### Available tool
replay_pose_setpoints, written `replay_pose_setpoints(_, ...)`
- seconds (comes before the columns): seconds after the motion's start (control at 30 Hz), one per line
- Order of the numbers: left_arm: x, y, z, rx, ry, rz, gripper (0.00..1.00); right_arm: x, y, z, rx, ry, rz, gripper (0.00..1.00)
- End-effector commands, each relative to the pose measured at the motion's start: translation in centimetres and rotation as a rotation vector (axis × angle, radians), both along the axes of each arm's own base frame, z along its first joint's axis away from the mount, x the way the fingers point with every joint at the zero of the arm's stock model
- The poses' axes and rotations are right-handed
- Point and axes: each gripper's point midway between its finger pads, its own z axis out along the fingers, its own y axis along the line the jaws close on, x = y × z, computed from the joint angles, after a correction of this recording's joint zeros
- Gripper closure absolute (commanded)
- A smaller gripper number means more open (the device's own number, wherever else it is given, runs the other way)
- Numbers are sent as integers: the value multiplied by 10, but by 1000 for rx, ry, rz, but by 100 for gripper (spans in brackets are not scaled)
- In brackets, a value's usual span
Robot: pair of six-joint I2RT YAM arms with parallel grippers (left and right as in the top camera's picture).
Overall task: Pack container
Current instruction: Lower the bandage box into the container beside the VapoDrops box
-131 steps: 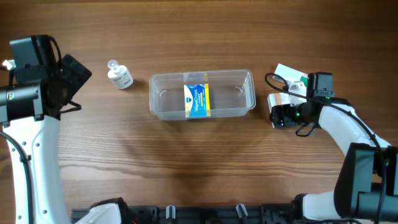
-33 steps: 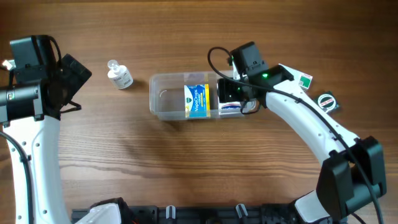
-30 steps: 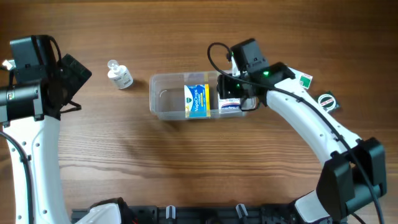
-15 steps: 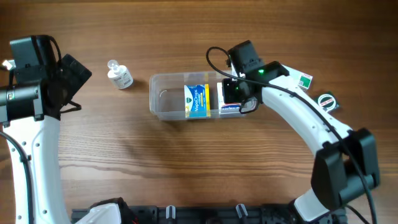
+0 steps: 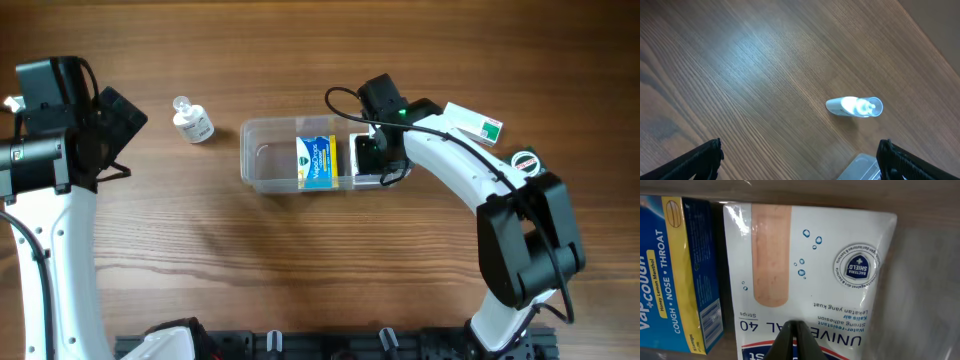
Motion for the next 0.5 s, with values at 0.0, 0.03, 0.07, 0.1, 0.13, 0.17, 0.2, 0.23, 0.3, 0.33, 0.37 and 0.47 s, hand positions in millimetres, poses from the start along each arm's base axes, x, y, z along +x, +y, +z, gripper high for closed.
replay_pose_setpoints(0.0, 0, 3, 5, 8, -12, 8, 0, 5, 1, -8, -18, -1, -5, 96)
replay_pose_setpoints(0.03, 0, 3, 5, 8, -12, 8, 0, 6, 1, -6, -14, -8, -5, 96)
replay_pose_setpoints(0.07, 0, 3, 5, 8, -12, 8, 0, 8, 3, -1, -5, -20, 0, 96)
replay_pose_setpoints(0.1, 0, 3, 5, 8, -12, 8, 0, 9, 4, 3, -1, -30, 1, 96)
replay_pose_setpoints(0.13, 0, 3, 5, 8, -11, 8, 0, 13, 5, 12, 11, -54, 1, 96)
replay_pose_setpoints(0.17, 0, 3, 5, 8, -12, 8, 0, 16, 7, 23, 26, -81, 1, 96)
replay_pose_setpoints(0.2, 0, 3, 5, 8, -12, 8, 0, 20, 13, 43, 66, -121, 6, 96)
replay_pose_setpoints(0.23, 0, 3, 5, 8, -12, 8, 0, 21, 17, 55, 96, -141, 10, 96)
replay_pose_setpoints(0.3, 0, 3, 5, 8, -12, 8, 0, 21, 29, 81, 177, -188, 31, 96)
replay_pose_setpoints(0.33, 0, 3, 5, 8, -12, 8, 0, 19, 34, 92, 205, -211, 45, 96)
replay_pose_setpoints(0.37, 0, 3, 5, 8, -12, 7, 0, 18, 38, 102, 217, -236, 56, 96)
replay_pose_setpoints(0.47, 0, 3, 5, 8, -11, 8, 0, 10, 55, 118, 244, -276, 102, 96)
